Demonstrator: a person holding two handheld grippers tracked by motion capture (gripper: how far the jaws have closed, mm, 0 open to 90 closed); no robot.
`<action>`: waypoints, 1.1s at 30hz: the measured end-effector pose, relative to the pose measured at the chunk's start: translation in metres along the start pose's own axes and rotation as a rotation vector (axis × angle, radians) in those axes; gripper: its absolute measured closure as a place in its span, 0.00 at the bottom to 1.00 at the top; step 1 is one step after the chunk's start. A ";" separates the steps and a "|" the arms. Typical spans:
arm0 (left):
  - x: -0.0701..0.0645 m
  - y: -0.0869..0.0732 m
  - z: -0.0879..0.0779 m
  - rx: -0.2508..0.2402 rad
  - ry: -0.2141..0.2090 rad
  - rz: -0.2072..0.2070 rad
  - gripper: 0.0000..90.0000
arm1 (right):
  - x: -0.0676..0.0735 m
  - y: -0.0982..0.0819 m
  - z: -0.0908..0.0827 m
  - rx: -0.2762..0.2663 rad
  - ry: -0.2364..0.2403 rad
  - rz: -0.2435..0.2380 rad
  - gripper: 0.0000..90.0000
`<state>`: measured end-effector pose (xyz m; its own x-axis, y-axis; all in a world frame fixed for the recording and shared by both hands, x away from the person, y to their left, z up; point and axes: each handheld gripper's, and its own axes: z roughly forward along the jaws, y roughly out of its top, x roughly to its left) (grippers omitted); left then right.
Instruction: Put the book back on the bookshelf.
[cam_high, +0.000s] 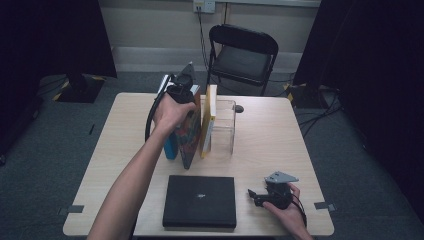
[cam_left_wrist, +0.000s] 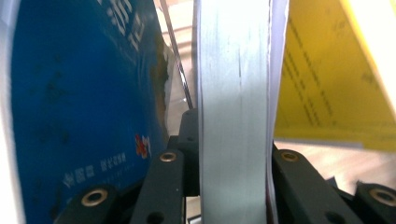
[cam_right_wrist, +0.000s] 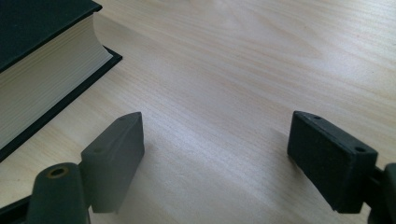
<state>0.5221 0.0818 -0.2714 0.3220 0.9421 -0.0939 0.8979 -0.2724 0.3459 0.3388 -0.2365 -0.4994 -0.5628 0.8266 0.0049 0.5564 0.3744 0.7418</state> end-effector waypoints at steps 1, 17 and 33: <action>0.000 0.002 -0.001 -0.005 0.002 -0.003 0.82 | 0.000 0.000 0.000 0.000 0.000 -0.001 0.21; 0.010 0.026 0.015 -0.043 -0.006 -0.041 0.82 | 0.000 0.000 0.000 -0.001 0.013 0.000 0.21; 0.014 0.010 0.008 -0.187 -0.056 -0.020 0.61 | 0.000 0.000 0.000 0.001 0.013 -0.008 0.21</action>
<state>0.5383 0.0908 -0.2763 0.3255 0.9332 -0.1521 0.8344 -0.2078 0.5105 0.3383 -0.2366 -0.4993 -0.5752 0.8180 0.0072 0.5519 0.3817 0.7414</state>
